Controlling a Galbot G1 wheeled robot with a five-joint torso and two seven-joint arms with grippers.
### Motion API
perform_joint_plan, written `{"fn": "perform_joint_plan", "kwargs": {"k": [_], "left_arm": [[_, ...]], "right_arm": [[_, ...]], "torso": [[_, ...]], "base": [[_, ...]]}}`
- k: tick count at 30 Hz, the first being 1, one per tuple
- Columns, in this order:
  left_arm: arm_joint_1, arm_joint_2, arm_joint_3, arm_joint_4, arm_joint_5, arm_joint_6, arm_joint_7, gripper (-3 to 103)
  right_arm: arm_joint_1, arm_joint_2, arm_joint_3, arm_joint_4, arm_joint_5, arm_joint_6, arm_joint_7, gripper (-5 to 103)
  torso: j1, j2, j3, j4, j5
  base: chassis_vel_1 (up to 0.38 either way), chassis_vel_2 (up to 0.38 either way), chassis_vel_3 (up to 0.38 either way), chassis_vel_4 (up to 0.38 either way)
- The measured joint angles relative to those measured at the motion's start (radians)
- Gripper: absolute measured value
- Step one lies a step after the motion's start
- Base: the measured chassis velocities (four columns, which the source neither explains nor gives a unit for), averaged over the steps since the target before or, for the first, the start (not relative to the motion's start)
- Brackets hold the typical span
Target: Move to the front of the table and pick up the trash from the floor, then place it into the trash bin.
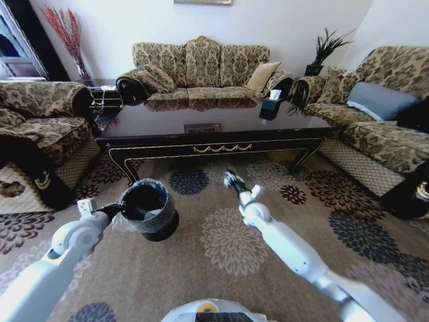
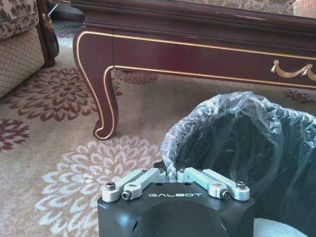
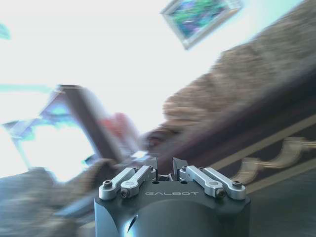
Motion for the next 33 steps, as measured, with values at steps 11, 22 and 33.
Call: {"fn": "perform_joint_plan", "kwargs": {"k": [11, 22, 33], "left_arm": [[-0.029, -0.015, 0.001, 0.026, -0.003, 0.001, -0.001, 4], [-0.051, -0.02, -0.003, 0.042, -0.012, 0.001, 0.002, 4], [-0.057, -0.015, -0.005, 0.039, -0.018, 0.001, 0.006, 4]], "right_arm": [[0.315, 0.148, -0.338, -0.006, 0.116, 0.059, -0.186, 15], [0.364, 0.281, -0.502, -0.167, 0.004, 0.096, -0.196, 15], [0.324, 0.291, -0.537, -0.207, -0.081, 0.101, -0.133, 27]], "torso": [[0.0, 0.0, 0.0, 0.0005, -0.0003], [0.0, 0.0, 0.0, -0.0003, -0.0002], [0.0, 0.0, 0.0, -0.0002, 0.0001]], "base": [[0.0, 0.0, 0.0, 0.0], [0.0, 0.0, 0.0, 0.0], [0.0, 0.0, 0.0, 0.0]]}}
